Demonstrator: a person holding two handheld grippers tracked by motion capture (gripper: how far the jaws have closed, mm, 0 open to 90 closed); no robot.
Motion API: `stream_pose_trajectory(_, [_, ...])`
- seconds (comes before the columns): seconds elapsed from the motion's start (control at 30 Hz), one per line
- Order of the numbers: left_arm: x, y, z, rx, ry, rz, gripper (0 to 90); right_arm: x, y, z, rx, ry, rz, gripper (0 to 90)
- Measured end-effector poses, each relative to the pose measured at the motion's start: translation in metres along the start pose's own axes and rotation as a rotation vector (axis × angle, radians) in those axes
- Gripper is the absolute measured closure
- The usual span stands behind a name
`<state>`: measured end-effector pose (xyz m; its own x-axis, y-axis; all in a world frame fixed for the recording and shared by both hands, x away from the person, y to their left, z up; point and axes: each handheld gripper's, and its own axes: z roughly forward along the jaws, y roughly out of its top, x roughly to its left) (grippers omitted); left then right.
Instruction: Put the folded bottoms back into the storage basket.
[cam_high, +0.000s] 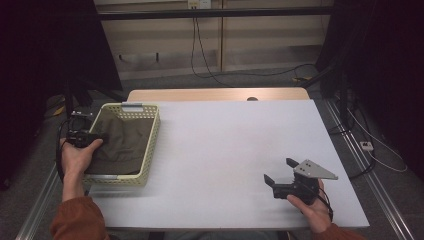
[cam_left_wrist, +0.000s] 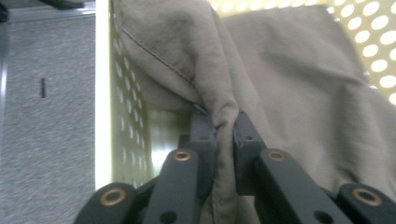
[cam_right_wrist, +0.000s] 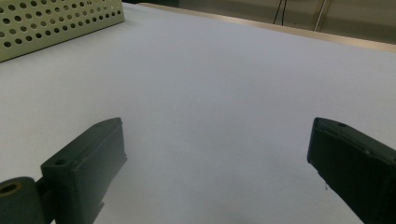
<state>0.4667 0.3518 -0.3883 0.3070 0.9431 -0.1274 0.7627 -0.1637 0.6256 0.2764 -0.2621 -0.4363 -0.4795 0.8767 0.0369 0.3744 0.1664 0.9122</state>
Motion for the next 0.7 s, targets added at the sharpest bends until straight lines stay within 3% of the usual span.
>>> stream_pose_trajectory(0.17, [0.007, -0.003, -0.008, -0.029, -0.051, -0.023, 77.9, 0.0, 0.0, 0.0, 0.0, -0.001, 0.003, 4.3])
stream_pose_trajectory(0.33, [0.009, -0.003, -0.014, -0.083, -0.056, -0.032, 70.5, 0.0, 0.0, 0.0, 0.001, -0.001, 0.002, 4.3])
stream_pose_trajectory(0.47, [0.014, -0.003, -0.022, -0.16, -0.035, -0.06, 51.2, 0.0, 0.0, 0.0, 0.0, 0.0, 0.0, 4.3])
stream_pose_trajectory(0.7, [0.027, -0.003, -0.046, -0.311, -0.067, -0.12, 26.9, 0.0, 0.0, 0.0, 0.001, 0.001, 0.0, 4.4])
